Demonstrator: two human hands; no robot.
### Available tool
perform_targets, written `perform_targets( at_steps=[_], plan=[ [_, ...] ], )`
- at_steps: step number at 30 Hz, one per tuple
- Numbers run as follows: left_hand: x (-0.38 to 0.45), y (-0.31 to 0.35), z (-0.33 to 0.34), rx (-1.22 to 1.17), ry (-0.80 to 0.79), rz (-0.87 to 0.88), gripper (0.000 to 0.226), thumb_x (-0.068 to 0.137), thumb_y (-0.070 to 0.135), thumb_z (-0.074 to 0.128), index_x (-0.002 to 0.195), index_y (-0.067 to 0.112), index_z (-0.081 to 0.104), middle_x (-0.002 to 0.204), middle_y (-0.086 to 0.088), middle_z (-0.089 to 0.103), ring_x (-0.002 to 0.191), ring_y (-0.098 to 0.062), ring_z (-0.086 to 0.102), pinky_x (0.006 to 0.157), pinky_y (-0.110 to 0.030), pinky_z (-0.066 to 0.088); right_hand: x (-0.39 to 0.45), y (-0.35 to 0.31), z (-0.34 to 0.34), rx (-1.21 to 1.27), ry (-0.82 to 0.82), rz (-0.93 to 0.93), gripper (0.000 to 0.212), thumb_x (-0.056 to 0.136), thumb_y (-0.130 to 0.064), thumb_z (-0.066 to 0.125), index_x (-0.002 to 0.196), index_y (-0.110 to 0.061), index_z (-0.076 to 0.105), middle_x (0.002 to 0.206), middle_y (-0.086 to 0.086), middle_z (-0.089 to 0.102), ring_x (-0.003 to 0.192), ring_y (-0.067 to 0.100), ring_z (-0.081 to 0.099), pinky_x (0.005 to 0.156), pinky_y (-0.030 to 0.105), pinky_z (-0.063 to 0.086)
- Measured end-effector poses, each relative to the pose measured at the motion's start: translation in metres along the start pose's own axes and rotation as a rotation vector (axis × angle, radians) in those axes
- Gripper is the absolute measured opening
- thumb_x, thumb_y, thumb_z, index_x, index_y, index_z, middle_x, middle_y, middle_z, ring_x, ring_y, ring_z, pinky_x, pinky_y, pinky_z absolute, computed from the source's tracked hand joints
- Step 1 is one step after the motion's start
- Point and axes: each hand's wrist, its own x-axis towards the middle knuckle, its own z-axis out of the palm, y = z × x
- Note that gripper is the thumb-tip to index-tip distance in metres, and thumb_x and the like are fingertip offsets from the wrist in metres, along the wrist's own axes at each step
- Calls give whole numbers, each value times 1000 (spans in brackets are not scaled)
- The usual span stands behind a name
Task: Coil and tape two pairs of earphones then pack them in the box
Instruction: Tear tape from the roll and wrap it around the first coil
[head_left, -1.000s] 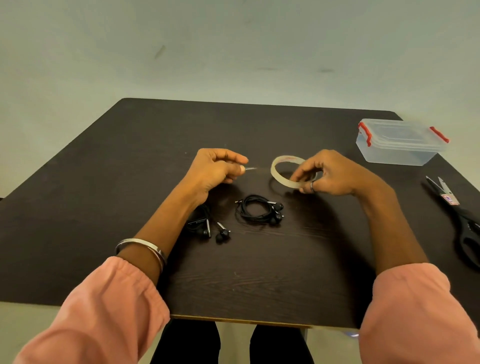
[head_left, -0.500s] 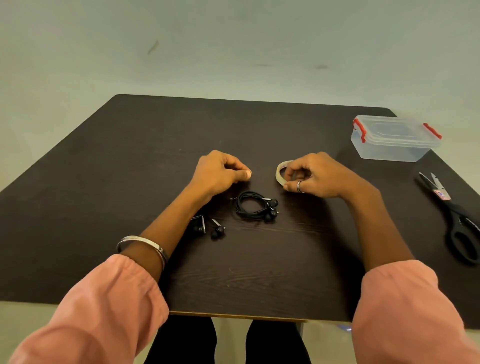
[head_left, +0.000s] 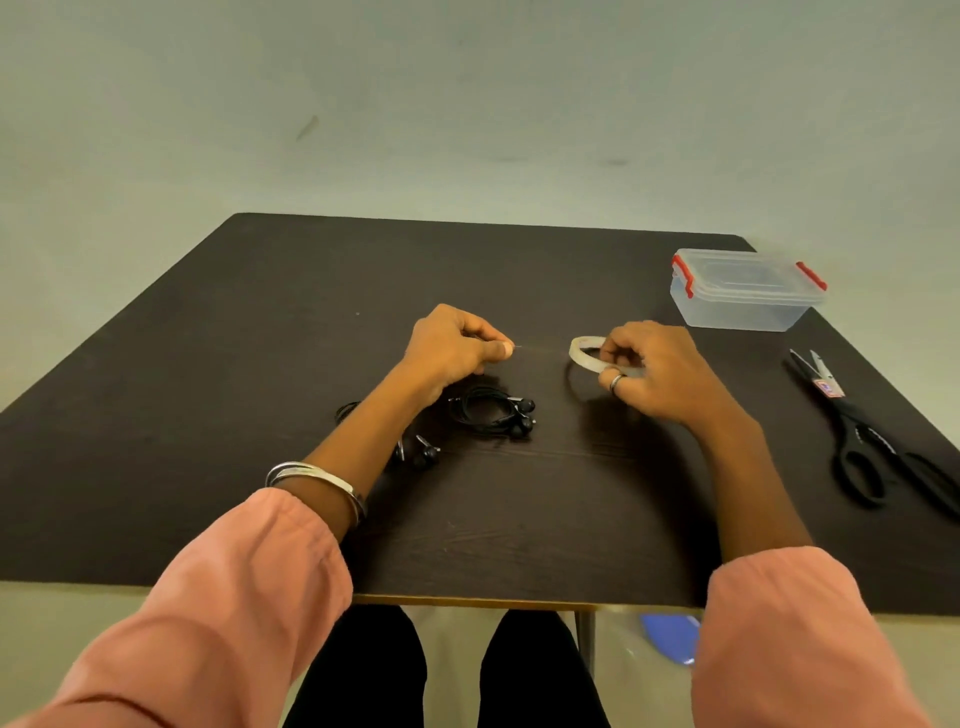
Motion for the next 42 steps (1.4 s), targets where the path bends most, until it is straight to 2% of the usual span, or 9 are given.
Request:
perform_targets(
  at_steps=[3,10,14,16,20,24,29,34,42],
  plan=[
    [-8,9,18,79,8,86,2,80,17,77,81,19,77,87,6,74,84,-3,65,76,-18,49,-21,5,-5,-121,-30,45,9,78,-28,66,79,-20,63,74,-8,56,75,12,49,77,32,23],
    [-30,24,65,313,-13,278,3,83,15,73,83,15,76,71,8,65,75,-8,63,84,-31,55,-70,16,-18,-215,-63,194,6,81,-28,63,83,-24,59,74,-12,51,86,15,49,78,34,22],
    [-39,30,83,528,6,385,9,88,16,66,90,14,75,85,-2,72,82,-16,65,80,-27,51,-85,17,-34,-214,-149,282,18,84,-29,65,102,-29,64,94,-9,58,105,18,50,81,35,24],
    [-42,33,86,584,25,437,11,89,16,64,91,13,75,91,-3,73,87,-18,66,81,-28,50,-95,19,-43,-119,-82,334,28,84,-33,70,111,-28,65,107,-6,63,111,17,51,91,39,32],
    [-50,38,93,358,27,352,9,88,13,66,81,16,72,79,1,71,61,-7,68,66,-16,54,-122,33,-60,-185,332,685,24,91,-22,61,111,-10,65,112,13,66,108,32,58,95,47,44],
    [-63,33,105,120,15,214,17,88,12,67,73,19,66,74,2,70,53,-8,69,54,-19,55,-142,43,-60,-340,298,957,30,95,-23,54,110,2,58,118,28,55,114,43,46,91,46,42],
    [-69,21,113,24,70,168,6,90,13,65,86,15,68,74,1,69,57,-7,69,55,-18,56,-142,47,-60,-381,152,941,34,97,-24,52,120,1,55,127,29,49,121,42,41,97,46,39],
    [-69,15,113,40,102,223,11,91,16,63,83,24,63,73,5,68,56,-1,67,54,-13,53,-138,46,-64,-427,50,954,34,97,-16,52,126,1,50,129,29,49,121,43,44,99,48,38],
    [-69,8,116,47,167,278,4,93,16,61,91,18,65,68,5,67,51,-1,65,53,-12,52,-133,24,-74,-181,75,832,55,87,-19,69,130,-2,40,129,28,43,113,43,51,96,46,44]
  ],
)
